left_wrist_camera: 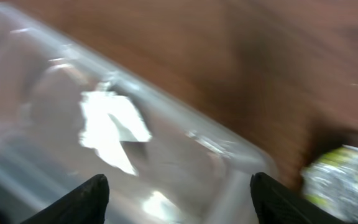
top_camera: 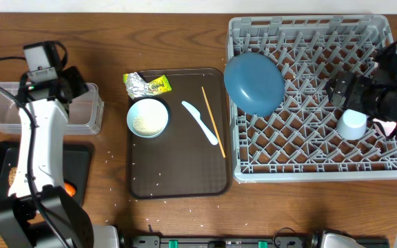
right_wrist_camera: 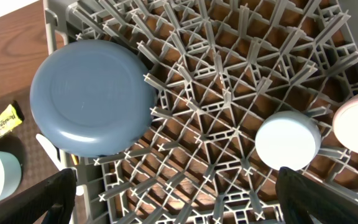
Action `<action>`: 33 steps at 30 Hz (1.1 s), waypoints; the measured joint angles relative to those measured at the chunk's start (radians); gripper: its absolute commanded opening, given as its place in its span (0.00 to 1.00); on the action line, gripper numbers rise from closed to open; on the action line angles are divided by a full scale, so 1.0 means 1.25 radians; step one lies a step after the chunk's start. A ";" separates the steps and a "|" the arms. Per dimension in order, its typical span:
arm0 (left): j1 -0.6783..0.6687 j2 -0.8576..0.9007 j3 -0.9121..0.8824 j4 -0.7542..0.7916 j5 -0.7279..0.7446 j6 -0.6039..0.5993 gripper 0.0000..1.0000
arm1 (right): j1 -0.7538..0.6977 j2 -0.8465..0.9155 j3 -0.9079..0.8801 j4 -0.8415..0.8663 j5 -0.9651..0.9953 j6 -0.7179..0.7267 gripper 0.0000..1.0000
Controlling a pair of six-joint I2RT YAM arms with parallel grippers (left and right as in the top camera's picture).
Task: Sort waste into correct bins and load items into the dishwasher rack
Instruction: 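Grasp the foil and yellow snack wrapper with the left gripper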
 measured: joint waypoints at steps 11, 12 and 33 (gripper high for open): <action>-0.151 0.051 0.001 0.131 0.167 0.146 0.74 | 0.000 0.000 0.000 0.000 0.000 0.006 0.96; -0.151 0.077 0.001 0.150 0.170 0.155 0.74 | 0.000 0.000 0.000 0.000 0.000 0.006 0.97; -0.148 0.304 0.001 0.226 0.275 0.195 0.52 | 0.000 0.000 0.000 -0.013 0.000 0.006 0.96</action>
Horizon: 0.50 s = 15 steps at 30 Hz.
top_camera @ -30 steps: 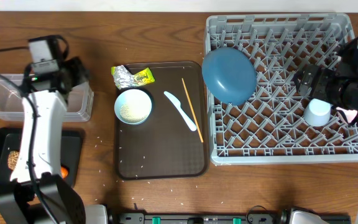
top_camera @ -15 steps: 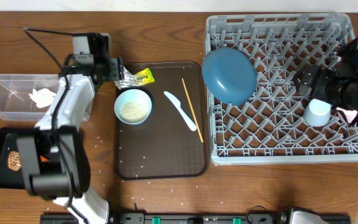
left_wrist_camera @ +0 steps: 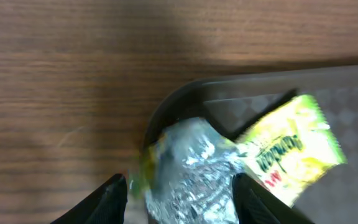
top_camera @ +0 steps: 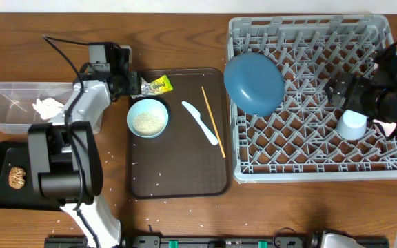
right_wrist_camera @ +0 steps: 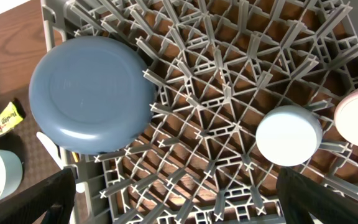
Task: Sort waste into correct bins and load items into the dishwasher rack
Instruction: 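Grasp the foil and yellow snack wrapper with the left gripper, then drop the foil and wrapper into the clear plastic bin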
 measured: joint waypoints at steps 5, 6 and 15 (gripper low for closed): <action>0.000 0.023 0.000 0.012 0.002 0.000 0.06 | 0.000 0.000 0.000 -0.018 0.000 0.000 0.96; 0.000 0.019 0.000 0.011 0.002 -0.001 0.06 | 0.000 0.000 0.000 -0.020 0.000 0.000 0.96; 0.000 -0.211 0.001 -0.167 0.008 -0.027 0.06 | 0.000 0.000 0.000 -0.027 0.000 0.000 0.97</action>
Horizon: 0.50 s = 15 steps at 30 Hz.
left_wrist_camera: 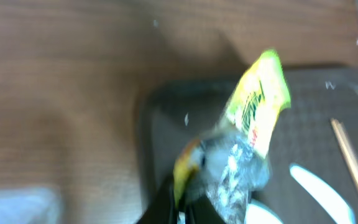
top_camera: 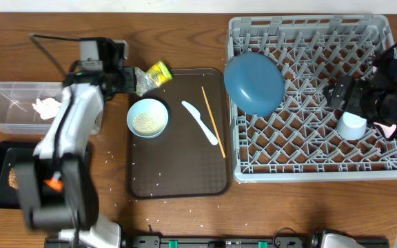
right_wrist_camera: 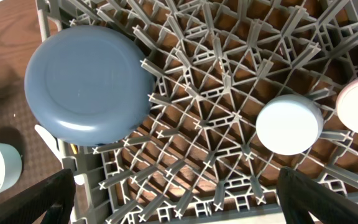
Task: Sort waste into correct bins and load items into the dishwasher rack
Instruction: 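Drop the foil and wrapper into the clear plastic bin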
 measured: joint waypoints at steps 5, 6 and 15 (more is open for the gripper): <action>0.021 -0.163 0.006 -0.173 -0.168 -0.051 0.06 | 0.000 0.000 0.000 -0.005 0.000 0.000 0.96; 0.036 -0.177 0.006 -0.192 -0.212 -0.069 0.06 | 0.000 0.000 0.000 -0.005 0.000 0.000 0.96; 0.227 -0.133 0.006 -0.110 -0.391 -0.224 0.06 | 0.000 0.000 0.000 -0.007 0.000 0.000 0.97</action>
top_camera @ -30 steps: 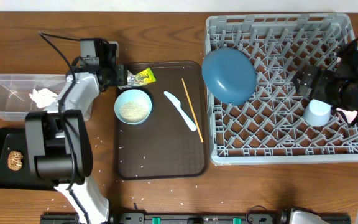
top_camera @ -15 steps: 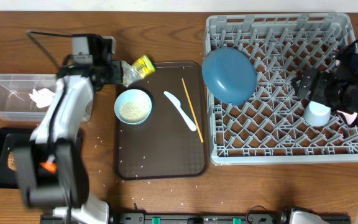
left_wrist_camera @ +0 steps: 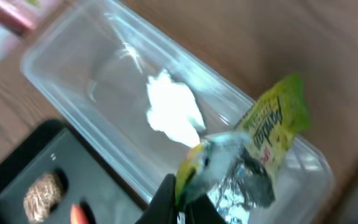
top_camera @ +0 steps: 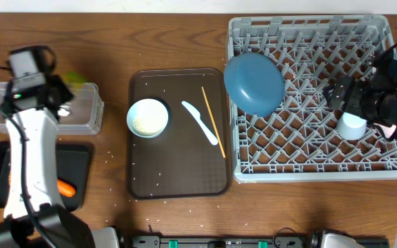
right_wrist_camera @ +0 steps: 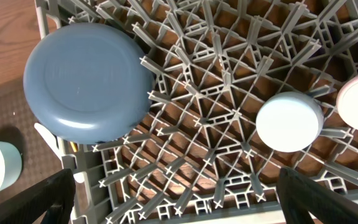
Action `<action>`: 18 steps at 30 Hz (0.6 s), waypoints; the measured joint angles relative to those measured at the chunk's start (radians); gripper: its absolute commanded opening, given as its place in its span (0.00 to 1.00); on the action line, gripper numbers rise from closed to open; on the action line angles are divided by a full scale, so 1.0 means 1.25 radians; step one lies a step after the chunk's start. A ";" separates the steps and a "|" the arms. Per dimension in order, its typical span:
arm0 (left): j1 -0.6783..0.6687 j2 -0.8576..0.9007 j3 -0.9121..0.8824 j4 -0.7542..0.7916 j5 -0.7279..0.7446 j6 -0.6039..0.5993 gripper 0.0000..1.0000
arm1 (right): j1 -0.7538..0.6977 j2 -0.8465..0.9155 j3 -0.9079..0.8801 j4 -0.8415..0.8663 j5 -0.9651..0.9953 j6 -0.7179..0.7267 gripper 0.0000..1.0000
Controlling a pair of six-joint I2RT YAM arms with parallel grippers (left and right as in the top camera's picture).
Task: Sort waste into correct bins and load items into the dishwasher rack
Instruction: 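Drop the foil and wrapper into the clear plastic bin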
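Observation:
My left gripper is shut on a crumpled yellow and foil wrapper, holding it over the clear plastic bin, which has a white tissue in it. In the overhead view the left gripper is at the bin's right end and the wrapper sticks out above it. My right gripper stands open over the grey dishwasher rack, with nothing between its fingers. The rack holds a blue plate and a pale blue cup.
A brown tray holds a pale bowl of rice, a white knife and a chopstick. A black bin at the front left holds food scraps, including an orange piece. A pink dish sits at the rack's right edge.
My left gripper, still shut on the wrapper, was beside the brown tray's far left corner and is now over the clear bin to the left. The right arm has not moved.
My left gripper was open over the clear bin while the wrapper lay on the tray's far left corner. Then it stood open around the wrapper there. Then it was shut on the wrapper, lifted off the tray. Now the wrapper hangs over the clear bin.

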 measured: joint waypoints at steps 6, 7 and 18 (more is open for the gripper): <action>0.022 0.074 0.000 0.036 -0.010 -0.002 0.06 | 0.000 0.000 0.000 -0.004 0.000 0.000 0.96; 0.021 0.085 0.000 0.020 -0.010 -0.002 0.09 | 0.000 0.000 0.000 -0.005 0.000 0.000 0.96; 0.014 0.028 0.000 -0.037 0.014 0.000 0.93 | 0.000 0.000 0.000 -0.006 0.000 0.000 0.96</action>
